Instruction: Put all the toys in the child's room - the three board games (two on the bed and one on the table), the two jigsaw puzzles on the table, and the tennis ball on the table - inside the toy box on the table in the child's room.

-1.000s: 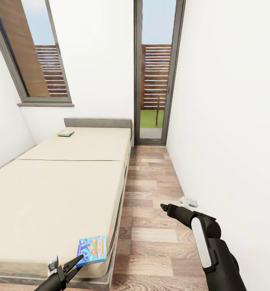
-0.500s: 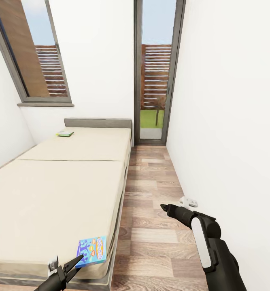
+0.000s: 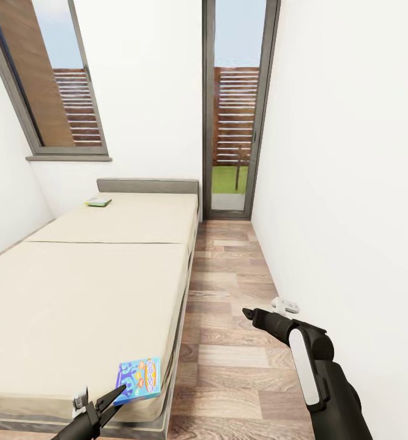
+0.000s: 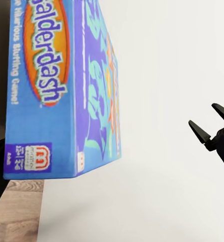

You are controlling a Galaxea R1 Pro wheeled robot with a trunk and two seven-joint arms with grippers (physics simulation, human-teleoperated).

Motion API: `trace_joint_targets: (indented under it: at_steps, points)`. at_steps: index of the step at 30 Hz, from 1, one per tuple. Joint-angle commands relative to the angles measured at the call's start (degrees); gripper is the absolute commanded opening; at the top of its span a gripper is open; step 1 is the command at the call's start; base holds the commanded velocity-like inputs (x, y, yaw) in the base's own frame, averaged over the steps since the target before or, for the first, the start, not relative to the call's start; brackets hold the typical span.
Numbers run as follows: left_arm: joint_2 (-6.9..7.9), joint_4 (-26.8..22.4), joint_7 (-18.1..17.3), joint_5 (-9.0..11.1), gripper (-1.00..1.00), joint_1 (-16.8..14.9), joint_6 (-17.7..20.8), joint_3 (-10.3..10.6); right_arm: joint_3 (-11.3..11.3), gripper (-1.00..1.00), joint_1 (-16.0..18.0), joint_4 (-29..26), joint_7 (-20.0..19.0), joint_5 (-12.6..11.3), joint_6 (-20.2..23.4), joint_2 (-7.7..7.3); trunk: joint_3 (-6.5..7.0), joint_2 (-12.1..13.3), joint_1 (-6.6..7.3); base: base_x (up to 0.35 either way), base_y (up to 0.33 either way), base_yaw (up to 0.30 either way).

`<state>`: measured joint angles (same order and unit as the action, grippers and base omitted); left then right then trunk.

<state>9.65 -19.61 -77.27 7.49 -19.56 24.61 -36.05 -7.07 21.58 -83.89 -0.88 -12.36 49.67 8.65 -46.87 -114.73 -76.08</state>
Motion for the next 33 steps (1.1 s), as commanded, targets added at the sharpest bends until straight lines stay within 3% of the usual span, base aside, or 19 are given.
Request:
trace_joint_targets:
  at_steps: [1,33]
  points:
    - [0.01,0.0,-0.1,0.0,1.0,0.0,0.3,-0.2,-0.1,1.0,0.0,0.0,-0.1,-0.1,0.3,0.06,-0.05,0.0,0.01,0.0,0.0,0.0]
    - [0.11,0.0,-0.4,0.1,1.0,0.0,0.1,-0.3,-0.1,1.0,0.0,0.0,-0.1,-0.1,0.3,0.06,-0.05,0.0,0.01,0.0,0.0,0.0]
